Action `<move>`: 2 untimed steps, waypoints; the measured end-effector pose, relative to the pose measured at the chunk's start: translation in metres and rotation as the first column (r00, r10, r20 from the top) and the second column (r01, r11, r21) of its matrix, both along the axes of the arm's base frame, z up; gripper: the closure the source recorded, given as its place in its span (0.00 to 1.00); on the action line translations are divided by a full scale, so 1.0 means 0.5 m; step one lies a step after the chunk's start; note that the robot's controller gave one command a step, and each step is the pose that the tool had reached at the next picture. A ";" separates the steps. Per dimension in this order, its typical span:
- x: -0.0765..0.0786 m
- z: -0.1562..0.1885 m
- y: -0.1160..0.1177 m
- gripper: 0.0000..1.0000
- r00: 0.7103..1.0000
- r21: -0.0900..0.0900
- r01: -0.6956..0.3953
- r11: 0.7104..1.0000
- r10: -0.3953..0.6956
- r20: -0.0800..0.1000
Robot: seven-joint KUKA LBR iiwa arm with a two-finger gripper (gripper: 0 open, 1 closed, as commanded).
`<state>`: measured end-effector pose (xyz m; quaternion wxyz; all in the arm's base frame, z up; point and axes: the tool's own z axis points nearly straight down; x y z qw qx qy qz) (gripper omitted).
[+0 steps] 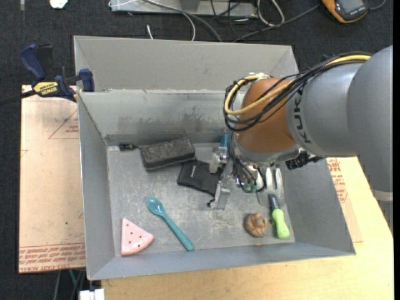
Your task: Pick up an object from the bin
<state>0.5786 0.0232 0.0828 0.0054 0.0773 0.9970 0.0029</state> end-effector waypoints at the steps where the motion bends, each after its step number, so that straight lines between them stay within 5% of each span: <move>1: 0.075 -0.024 0.027 1.00 0.999 0.003 0.046 0.999 -0.046 0.004; 2: 0.075 -0.024 0.027 1.00 0.999 0.003 0.046 0.999 -0.046 0.004</move>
Offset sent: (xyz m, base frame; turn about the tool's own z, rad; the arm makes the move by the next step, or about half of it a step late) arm 0.0000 0.0000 0.0000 0.0000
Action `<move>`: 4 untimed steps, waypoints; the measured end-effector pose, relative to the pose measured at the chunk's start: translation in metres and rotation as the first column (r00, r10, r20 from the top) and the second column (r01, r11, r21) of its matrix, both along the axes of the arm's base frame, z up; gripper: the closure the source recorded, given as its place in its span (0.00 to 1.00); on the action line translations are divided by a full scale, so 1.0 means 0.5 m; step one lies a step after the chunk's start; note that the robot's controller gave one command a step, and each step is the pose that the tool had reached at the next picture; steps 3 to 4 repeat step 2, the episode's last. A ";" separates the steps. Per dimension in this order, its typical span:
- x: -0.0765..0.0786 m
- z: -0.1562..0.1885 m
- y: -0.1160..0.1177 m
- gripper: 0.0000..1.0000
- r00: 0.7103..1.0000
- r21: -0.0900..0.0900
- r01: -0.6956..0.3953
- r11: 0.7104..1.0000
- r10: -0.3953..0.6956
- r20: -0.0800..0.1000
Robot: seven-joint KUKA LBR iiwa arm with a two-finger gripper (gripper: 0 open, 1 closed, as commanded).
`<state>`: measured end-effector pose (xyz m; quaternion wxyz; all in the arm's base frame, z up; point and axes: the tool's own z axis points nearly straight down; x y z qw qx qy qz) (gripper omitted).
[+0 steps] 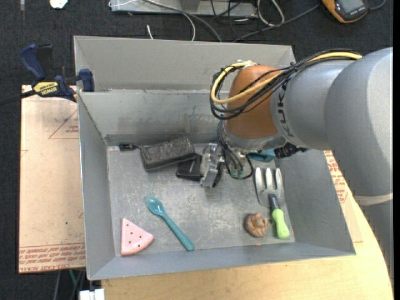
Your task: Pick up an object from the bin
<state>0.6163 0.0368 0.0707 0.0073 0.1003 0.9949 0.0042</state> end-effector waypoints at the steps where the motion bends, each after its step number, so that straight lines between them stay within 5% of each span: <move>1: -0.027 0.119 0.020 1.00 1.000 0.000 0.010 1.000 -0.010 -0.005; 2: 0.003 0.252 0.000 1.00 1.000 0.000 -0.003 1.000 0.003 0.002; 4: 0.003 0.252 0.000 1.00 1.000 0.000 -0.003 1.000 0.003 0.002</move>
Offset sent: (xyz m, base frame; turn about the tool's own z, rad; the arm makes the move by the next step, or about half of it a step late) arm -0.0004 -0.0007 0.1222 -0.0030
